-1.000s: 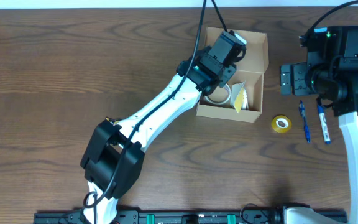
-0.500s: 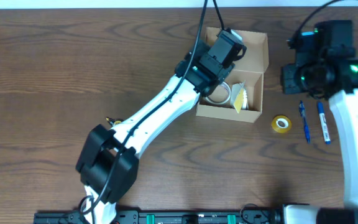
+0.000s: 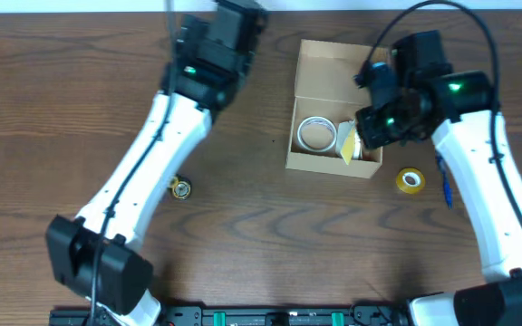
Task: Pack container
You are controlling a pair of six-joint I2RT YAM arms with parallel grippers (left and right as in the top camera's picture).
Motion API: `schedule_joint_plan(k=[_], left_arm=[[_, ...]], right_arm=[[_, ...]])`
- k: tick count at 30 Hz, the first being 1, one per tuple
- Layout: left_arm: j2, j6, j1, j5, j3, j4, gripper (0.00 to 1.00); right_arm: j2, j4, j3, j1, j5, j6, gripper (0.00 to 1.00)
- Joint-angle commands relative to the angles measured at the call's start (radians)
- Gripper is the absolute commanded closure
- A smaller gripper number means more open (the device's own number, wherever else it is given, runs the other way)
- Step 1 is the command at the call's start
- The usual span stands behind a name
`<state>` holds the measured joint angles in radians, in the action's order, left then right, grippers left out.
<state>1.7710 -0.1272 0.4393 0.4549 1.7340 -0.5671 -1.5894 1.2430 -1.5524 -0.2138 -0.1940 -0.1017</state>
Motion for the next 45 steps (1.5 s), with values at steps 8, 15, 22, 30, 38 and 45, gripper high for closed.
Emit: schedule_joint_plan(k=[8,15,22,30,38,45], left_arm=[[-0.045,0.038,-0.093,-0.030,0.023,-0.064,0.14],[-0.046,0.038,-0.093,-0.030,0.023,-0.064,0.14],[-0.060,0.038,-0.093,-0.030,0.023,-0.088,0.14],[-0.092,0.038,-0.093,-0.036,0.023,-0.095,0.14],[-0.092,0.038,-0.093,-0.072,0.023,-0.108,0.14],[-0.092,0.037,-0.093,-0.083,0.023,-0.100,0.15]], right_arm=[[-0.111,0.066,0.003,-0.033,0.042,-0.001,0.99],[-0.141,0.029,0.004,-0.029,0.059,0.011,0.98],[-0.304,-0.042,0.004,-0.029,0.032,0.008,0.98],[-0.400,-0.123,0.002,-0.027,0.019,-0.011,0.99],[-0.359,-0.073,-0.003,0.027,0.115,0.031,0.96],[-0.243,-0.004,-0.046,0.057,0.195,0.045,0.93]])
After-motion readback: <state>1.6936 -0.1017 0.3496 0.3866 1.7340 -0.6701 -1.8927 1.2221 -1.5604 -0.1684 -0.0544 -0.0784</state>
